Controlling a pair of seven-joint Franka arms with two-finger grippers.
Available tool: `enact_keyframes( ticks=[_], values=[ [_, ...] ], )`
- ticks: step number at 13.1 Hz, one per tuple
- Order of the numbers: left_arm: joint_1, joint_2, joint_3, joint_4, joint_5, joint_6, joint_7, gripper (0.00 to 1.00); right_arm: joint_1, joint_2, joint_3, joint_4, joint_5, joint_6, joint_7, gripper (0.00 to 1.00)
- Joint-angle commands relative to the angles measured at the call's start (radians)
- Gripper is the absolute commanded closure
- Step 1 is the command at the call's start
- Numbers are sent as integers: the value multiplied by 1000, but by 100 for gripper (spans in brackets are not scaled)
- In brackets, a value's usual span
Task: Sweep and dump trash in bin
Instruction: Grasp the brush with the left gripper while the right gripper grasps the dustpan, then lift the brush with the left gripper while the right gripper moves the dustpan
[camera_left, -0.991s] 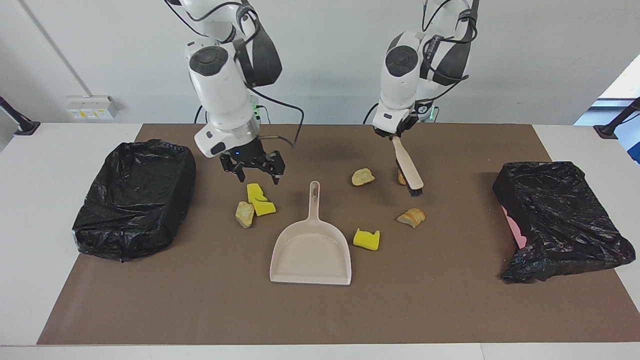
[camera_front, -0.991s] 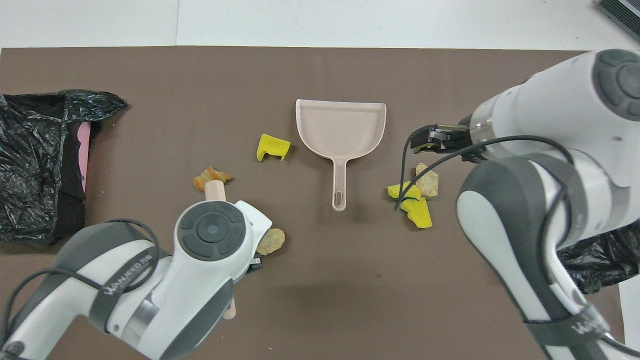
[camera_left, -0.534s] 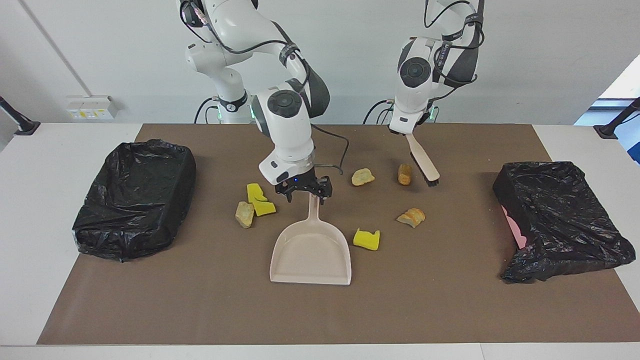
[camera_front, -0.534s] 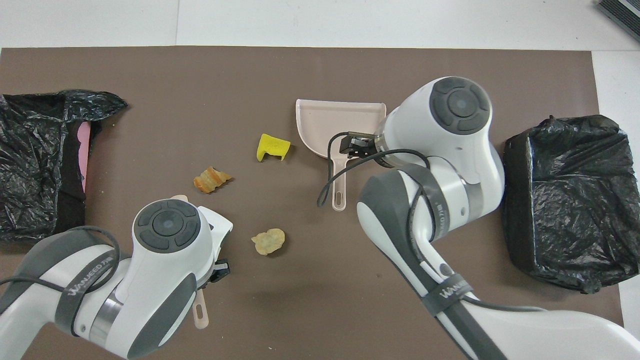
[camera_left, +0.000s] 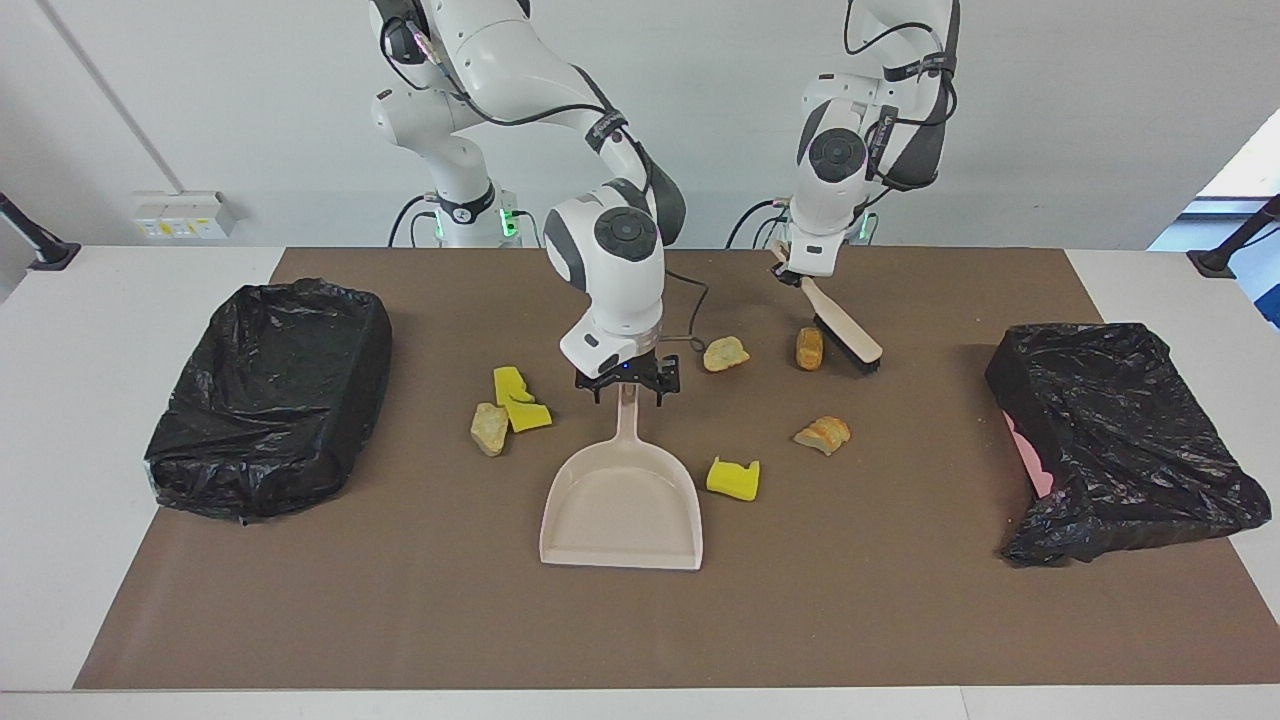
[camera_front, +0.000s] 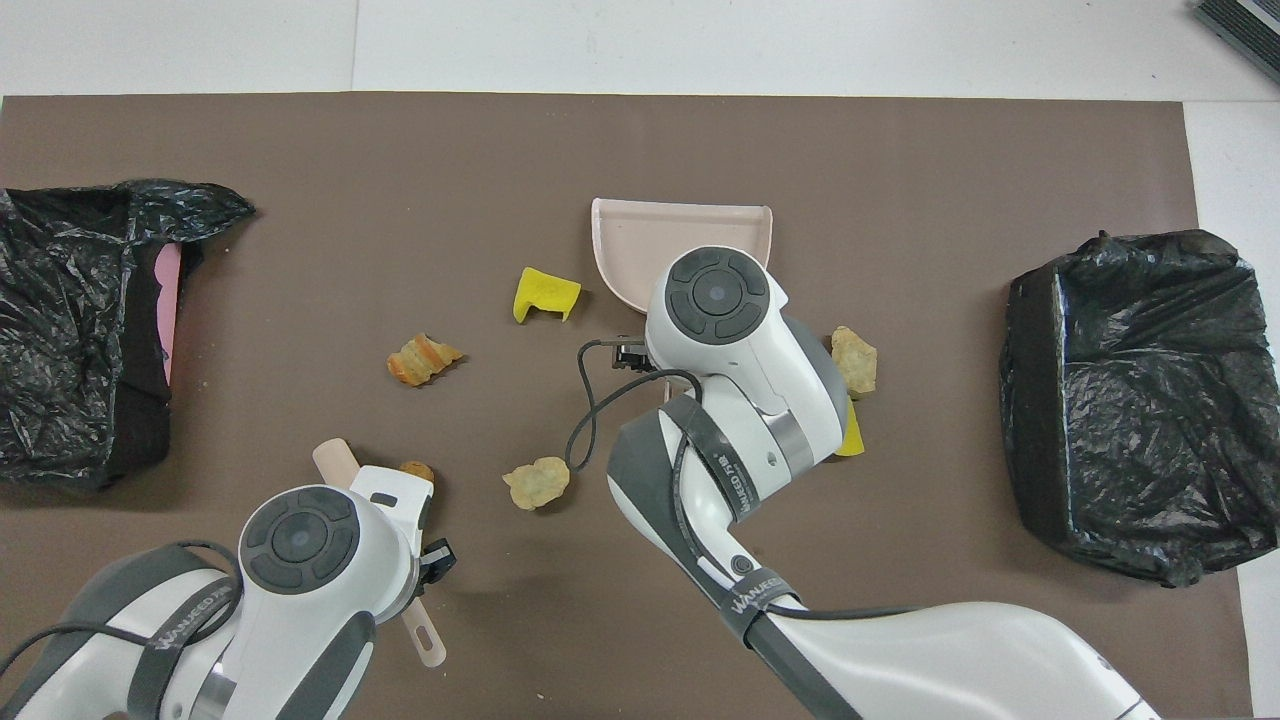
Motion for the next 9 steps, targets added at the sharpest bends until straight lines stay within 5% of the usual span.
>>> enact_keyframes(
  ticks=[1,3,4,7,8,9],
  values=[
    [-14,20,-7,-17,-30,81,85,100,-4,-29,0,-53,-14,3,-23,8],
    [-24,34,-7,-6,-71,85,233,100,-4,-13,0,-50,-15,19,-23,15],
    [-23,42,-4,10,-129,101,274,100,-1,-13,0,-39,-38,2,-23,26],
    [-18,80,-4,50,-280,125,460,100,7,-13,0,-22,-61,-6,-18,68],
    [-18,83,-4,53,-281,118,507,100,9,-13,0,-24,-60,-6,-4,100],
    [-20,83,-3,55,-281,103,522,100,10,-13,0,-24,-64,-6,2,100]
  ],
)
